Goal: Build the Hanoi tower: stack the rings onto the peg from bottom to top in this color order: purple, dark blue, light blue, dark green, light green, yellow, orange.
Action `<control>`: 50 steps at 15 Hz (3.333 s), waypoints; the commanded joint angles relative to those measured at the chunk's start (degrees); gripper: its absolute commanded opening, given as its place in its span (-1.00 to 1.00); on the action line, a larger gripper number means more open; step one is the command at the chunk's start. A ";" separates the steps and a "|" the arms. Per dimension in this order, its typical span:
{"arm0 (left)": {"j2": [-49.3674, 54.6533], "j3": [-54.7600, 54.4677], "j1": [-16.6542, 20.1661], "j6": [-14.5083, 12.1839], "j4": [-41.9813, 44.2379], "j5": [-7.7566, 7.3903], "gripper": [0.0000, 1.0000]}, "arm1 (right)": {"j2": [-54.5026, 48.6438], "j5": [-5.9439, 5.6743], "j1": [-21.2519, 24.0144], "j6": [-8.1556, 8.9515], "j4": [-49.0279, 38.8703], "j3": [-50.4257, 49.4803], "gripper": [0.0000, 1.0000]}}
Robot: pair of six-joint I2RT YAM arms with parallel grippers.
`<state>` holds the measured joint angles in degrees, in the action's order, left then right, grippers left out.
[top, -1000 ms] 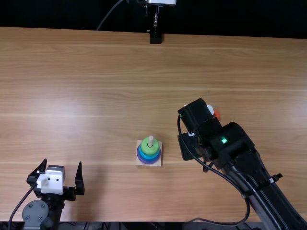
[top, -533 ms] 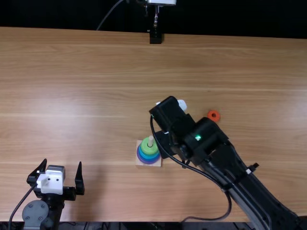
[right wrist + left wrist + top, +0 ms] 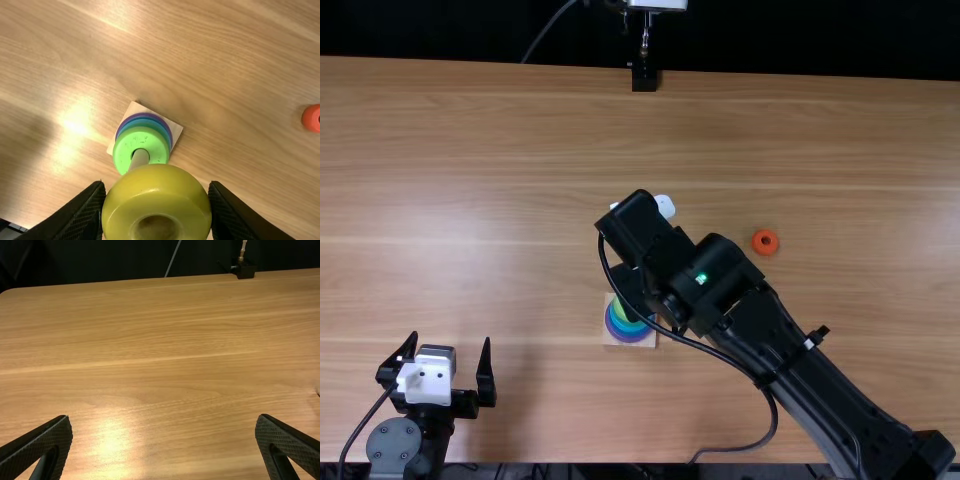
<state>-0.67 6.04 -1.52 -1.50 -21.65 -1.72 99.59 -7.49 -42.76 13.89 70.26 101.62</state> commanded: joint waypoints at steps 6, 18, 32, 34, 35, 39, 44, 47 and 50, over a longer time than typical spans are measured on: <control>0.67 -6.04 -0.33 -0.40 -4.61 -0.39 1.00 | 2.54 -0.42 -1.53 0.35 -0.06 2.00 -0.84; 0.67 -6.04 -0.33 -0.40 -4.61 -0.39 1.00 | 5.00 -0.53 -1.71 0.45 0.15 2.61 0.27; 0.67 -6.04 -0.33 -0.40 -4.61 -0.39 1.00 | 8.25 -0.95 11.47 11.84 -0.69 7.54 1.00; 0.67 -6.04 -0.33 -0.40 -4.61 -0.39 1.00 | 10.01 -0.95 17.45 11.21 -0.69 6.92 1.00; 0.67 -6.04 -0.33 -0.40 -4.61 -0.39 1.00 | 10.89 -0.74 19.56 11.00 -0.69 6.75 1.00; 0.67 -6.04 -0.33 -0.40 -4.61 -0.39 1.00 | 14.93 0.00 24.83 10.68 -0.17 6.57 1.00; 0.67 -6.04 -0.33 -0.40 -4.61 -0.39 1.00 | 16.86 2.11 32.83 -3.24 -3.01 0.24 1.00; 0.67 -6.04 -0.33 -0.40 -4.61 -0.39 1.00 | 17.92 5.38 34.68 -6.30 -11.13 -4.50 1.00; 0.67 -6.04 -0.33 -0.40 -4.61 -0.39 1.00 | 21.17 7.80 35.56 -6.51 -11.66 -4.24 1.00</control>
<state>-0.67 6.04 -1.52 -1.50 -21.67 -1.74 119.39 -1.30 -8.10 8.23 58.72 97.86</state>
